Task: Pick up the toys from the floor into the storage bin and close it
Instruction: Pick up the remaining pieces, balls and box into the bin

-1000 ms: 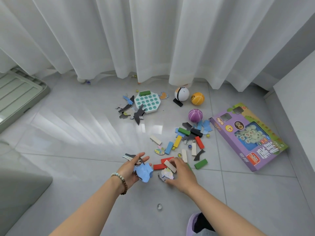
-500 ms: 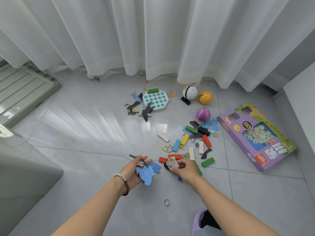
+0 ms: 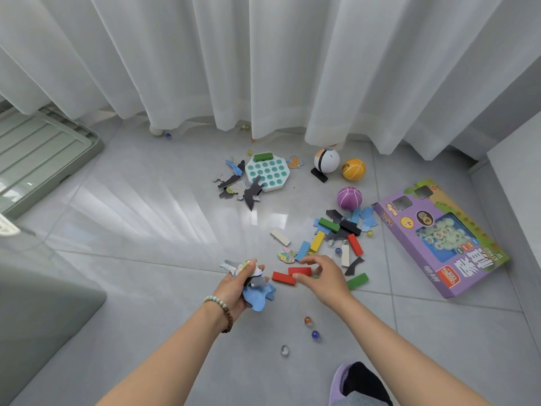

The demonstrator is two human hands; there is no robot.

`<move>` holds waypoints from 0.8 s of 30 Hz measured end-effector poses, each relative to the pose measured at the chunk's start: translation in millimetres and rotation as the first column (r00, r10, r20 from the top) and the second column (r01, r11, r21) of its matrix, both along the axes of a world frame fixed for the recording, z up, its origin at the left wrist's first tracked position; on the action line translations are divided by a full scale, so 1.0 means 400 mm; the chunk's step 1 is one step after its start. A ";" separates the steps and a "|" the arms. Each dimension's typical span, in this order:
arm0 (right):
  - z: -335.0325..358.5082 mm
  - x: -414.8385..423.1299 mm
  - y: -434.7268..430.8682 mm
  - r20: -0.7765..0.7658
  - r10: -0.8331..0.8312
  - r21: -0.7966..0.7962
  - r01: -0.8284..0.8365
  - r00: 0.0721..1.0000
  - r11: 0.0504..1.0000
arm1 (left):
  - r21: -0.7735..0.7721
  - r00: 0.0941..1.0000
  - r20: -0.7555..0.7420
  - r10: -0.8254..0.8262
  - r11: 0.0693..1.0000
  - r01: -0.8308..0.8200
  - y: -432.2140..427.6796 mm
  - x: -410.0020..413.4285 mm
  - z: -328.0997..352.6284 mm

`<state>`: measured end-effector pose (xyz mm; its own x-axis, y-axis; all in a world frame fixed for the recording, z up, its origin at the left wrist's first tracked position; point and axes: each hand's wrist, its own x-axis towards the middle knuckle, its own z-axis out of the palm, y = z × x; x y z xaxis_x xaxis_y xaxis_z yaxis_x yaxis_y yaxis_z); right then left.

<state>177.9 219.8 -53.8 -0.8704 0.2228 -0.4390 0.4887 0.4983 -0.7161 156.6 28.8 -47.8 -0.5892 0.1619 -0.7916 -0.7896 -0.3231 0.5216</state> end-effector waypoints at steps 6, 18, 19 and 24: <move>-0.061 0.012 -0.043 0.005 0.198 0.277 -0.191 0.980 0.942 | -0.043 0.999 0.036 0.022 0.999 -0.020 -0.053 0.018 -0.025; -0.021 -0.001 -0.094 -0.104 -0.115 0.004 0.116 0.988 0.993 | 0.134 0.981 0.188 0.044 0.988 -0.070 -0.053 0.015 -0.012; -0.003 -0.002 -0.112 -0.109 -0.122 -0.103 0.111 0.986 0.988 | 0.189 0.977 0.213 0.035 0.979 -0.076 -0.048 0.010 -0.008; 0.073 0.005 -0.160 -0.147 0.034 -0.258 -0.072 0.989 0.963 | 0.316 0.988 0.150 -0.021 0.948 -0.028 -0.005 -0.007 0.033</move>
